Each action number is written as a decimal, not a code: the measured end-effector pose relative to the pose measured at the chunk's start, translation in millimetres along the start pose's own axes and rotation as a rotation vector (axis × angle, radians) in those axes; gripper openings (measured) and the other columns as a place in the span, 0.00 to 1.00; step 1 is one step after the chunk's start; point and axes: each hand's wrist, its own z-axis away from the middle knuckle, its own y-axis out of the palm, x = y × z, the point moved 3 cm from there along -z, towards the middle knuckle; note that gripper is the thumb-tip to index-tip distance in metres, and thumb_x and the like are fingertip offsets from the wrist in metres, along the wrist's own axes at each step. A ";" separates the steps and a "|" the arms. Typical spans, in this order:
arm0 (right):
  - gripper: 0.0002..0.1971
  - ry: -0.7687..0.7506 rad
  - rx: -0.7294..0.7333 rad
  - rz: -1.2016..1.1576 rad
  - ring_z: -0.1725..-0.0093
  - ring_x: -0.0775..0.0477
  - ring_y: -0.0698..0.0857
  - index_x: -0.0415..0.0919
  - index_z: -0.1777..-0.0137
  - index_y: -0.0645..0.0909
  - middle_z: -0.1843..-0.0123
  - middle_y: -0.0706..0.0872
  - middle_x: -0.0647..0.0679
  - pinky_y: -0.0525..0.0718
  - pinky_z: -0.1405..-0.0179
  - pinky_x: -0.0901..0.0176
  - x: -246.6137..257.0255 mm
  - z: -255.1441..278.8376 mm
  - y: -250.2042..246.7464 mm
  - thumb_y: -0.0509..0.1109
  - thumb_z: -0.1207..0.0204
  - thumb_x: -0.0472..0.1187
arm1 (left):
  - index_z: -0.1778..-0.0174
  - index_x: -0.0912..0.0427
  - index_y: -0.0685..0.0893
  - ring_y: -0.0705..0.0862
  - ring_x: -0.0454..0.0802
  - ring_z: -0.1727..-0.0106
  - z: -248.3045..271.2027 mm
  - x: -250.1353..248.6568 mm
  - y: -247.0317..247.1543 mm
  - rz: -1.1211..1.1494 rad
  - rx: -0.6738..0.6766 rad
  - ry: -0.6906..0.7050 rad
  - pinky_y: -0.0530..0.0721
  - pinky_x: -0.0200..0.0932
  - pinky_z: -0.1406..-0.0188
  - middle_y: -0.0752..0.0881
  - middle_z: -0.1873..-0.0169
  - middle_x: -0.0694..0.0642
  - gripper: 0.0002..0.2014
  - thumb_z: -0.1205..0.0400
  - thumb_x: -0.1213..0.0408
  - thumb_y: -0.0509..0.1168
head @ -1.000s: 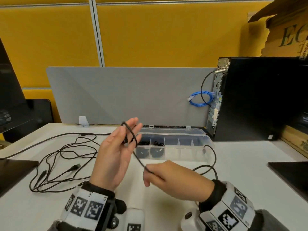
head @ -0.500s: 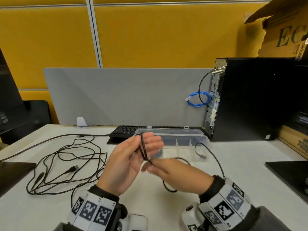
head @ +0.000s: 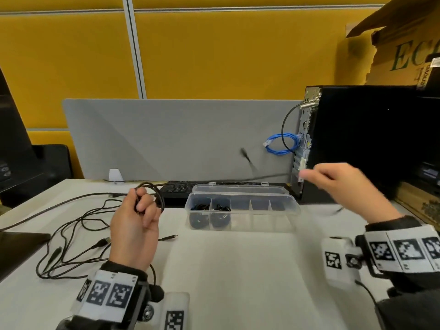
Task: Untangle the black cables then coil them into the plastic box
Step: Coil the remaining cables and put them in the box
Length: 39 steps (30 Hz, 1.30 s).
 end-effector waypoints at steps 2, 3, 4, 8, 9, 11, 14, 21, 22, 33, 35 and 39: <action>0.23 0.090 -0.225 0.165 0.77 0.48 0.74 0.43 0.73 0.71 0.78 0.73 0.46 0.66 0.77 0.60 -19.8 6.0 -18.1 0.63 0.28 0.60 | 0.64 0.53 0.72 0.60 0.42 0.84 -1.8 -0.1 -3.4 0.014 -0.016 0.008 0.61 0.32 0.81 0.66 0.81 0.43 0.16 0.12 0.57 0.48; 0.24 0.142 -0.258 0.230 0.76 0.46 0.75 0.41 0.72 0.72 0.77 0.73 0.45 0.68 0.76 0.59 -26.3 8.5 -21.3 0.62 0.29 0.63 | 0.64 0.52 0.72 0.60 0.42 0.84 -2.6 0.4 -4.9 0.020 -0.015 0.008 0.61 0.31 0.81 0.66 0.81 0.43 0.16 0.12 0.56 0.47; 0.26 0.201 -0.219 0.305 0.74 0.45 0.77 0.41 0.69 0.74 0.76 0.76 0.44 0.72 0.73 0.57 -30.6 8.9 -19.3 0.60 0.31 0.66 | 0.64 0.53 0.73 0.60 0.41 0.84 -2.7 1.7 -5.7 0.011 -0.005 0.001 0.61 0.31 0.82 0.66 0.81 0.43 0.16 0.12 0.56 0.47; 0.39 0.246 0.116 0.562 0.43 0.44 0.79 0.53 0.35 0.74 0.45 0.82 0.47 0.75 0.39 0.41 -15.7 2.1 10.9 0.48 0.39 0.76 | 0.62 0.57 0.74 0.60 0.39 0.84 4.7 18.0 6.7 -0.117 0.137 -0.103 0.59 0.30 0.82 0.68 0.80 0.45 0.15 0.13 0.57 0.49; 0.41 0.170 0.168 0.491 0.34 0.44 0.75 0.56 0.27 0.66 0.36 0.78 0.47 0.71 0.34 0.39 -2.2 1.8 19.0 0.48 0.39 0.76 | 0.62 0.58 0.74 0.61 0.38 0.84 8.7 22.4 11.6 -0.147 0.185 -0.129 0.59 0.30 0.82 0.68 0.79 0.46 0.14 0.14 0.58 0.50; 0.43 -0.012 0.266 0.239 0.25 0.47 0.66 0.58 0.21 0.53 0.25 0.70 0.50 0.66 0.27 0.38 33.8 8.1 35.2 0.50 0.36 0.74 | 0.61 0.60 0.75 0.61 0.38 0.84 17.4 29.4 20.3 -0.196 0.276 -0.178 0.60 0.29 0.83 0.67 0.80 0.46 0.14 0.14 0.58 0.50; 0.37 -0.177 0.418 -0.061 0.22 0.53 0.63 0.62 0.20 0.49 0.21 0.65 0.56 0.64 0.23 0.41 78.7 27.2 62.1 0.54 0.28 0.68 | 0.61 0.60 0.75 0.61 0.39 0.84 28.1 35.2 29.3 -0.233 0.385 -0.240 0.62 0.28 0.84 0.66 0.79 0.47 0.13 0.17 0.57 0.52; 0.29 -0.234 -0.038 -0.243 0.48 0.63 0.73 0.55 0.26 0.58 0.39 0.68 0.58 0.78 0.44 0.60 88.5 30.8 87.7 0.66 0.23 0.53 | 0.64 0.61 0.76 0.61 0.39 0.86 38.6 37.6 33.3 -0.175 0.527 -0.366 0.64 0.29 0.84 0.67 0.80 0.49 0.15 0.18 0.53 0.58; 0.28 -0.234 -0.116 -0.226 0.52 0.63 0.71 0.54 0.27 0.60 0.43 0.66 0.58 0.78 0.49 0.64 87.7 30.2 86.8 0.66 0.24 0.53 | 0.64 0.60 0.77 0.61 0.39 0.86 39.6 37.2 33.4 -0.171 0.555 -0.382 0.65 0.30 0.84 0.68 0.81 0.49 0.15 0.20 0.51 0.62; 0.21 -0.372 -0.522 0.045 0.62 0.51 0.70 0.50 0.39 0.75 0.56 0.66 0.52 0.74 0.69 0.60 82.1 28.7 78.8 0.58 0.25 0.60 | 0.70 0.54 0.80 0.63 0.38 0.88 45.9 39.7 34.1 -0.282 0.739 -0.447 0.59 0.35 0.80 0.69 0.82 0.47 0.15 0.23 0.48 0.65; 0.19 -0.411 -0.502 0.173 0.58 0.48 0.71 0.48 0.53 0.81 0.58 0.72 0.48 0.70 0.68 0.56 79.4 27.2 80.9 0.55 0.22 0.59 | 0.69 0.55 0.81 0.64 0.38 0.88 46.9 38.4 35.1 -0.259 0.756 -0.464 0.61 0.34 0.80 0.69 0.83 0.46 0.15 0.26 0.47 0.69; 0.26 -0.419 -0.388 0.207 0.62 0.50 0.75 0.47 0.60 0.79 0.64 0.78 0.52 0.71 0.69 0.58 76.3 23.2 82.1 0.44 0.18 0.60 | 0.64 0.58 0.85 0.75 0.40 0.86 49.7 40.7 33.9 -0.159 0.852 -0.558 0.72 0.30 0.81 0.76 0.81 0.47 0.14 0.26 0.50 0.71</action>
